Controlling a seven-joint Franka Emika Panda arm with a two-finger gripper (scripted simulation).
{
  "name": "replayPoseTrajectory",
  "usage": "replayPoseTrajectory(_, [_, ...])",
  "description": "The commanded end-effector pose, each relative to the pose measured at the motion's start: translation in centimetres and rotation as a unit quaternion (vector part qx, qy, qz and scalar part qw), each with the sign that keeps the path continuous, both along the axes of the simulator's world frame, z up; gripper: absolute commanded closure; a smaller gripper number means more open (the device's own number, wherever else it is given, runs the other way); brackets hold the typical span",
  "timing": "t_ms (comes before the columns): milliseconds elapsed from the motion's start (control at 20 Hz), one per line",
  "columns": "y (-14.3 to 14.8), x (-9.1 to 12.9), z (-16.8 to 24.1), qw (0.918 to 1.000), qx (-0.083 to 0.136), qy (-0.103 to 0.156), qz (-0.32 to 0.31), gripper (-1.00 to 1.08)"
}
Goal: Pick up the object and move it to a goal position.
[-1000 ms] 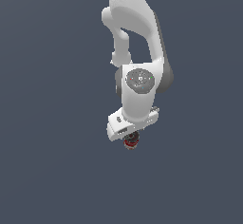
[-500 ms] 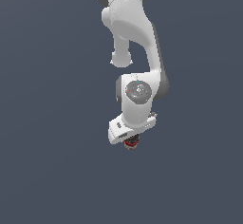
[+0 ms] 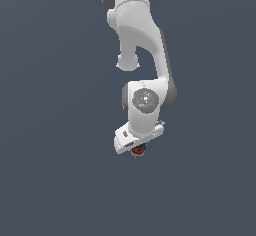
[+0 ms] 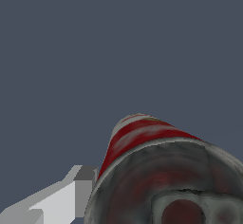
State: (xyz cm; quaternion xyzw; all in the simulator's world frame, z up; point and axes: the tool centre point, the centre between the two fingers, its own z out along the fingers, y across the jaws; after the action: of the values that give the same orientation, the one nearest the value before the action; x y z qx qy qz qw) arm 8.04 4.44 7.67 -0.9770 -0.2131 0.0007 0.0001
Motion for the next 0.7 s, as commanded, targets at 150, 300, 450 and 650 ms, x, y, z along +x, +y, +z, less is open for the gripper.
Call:
replayPoseTrajectory(150, [0.0,0.1,0.1,1.0,0.0,-0.001,0.0,1.08])
replayPoseTrajectory(300, [0.0,0.1,0.1,1.0,0.0,-0.001,0.0,1.08])
replayPoseTrajectory(450, [-0.1,0.0,0.2,1.0,0.0,0.0,0.0,1.08])
replayPoseTrajectory(650, [-0.6,0.1,1.3,1.0,0.0,0.0,0.0,1.08])
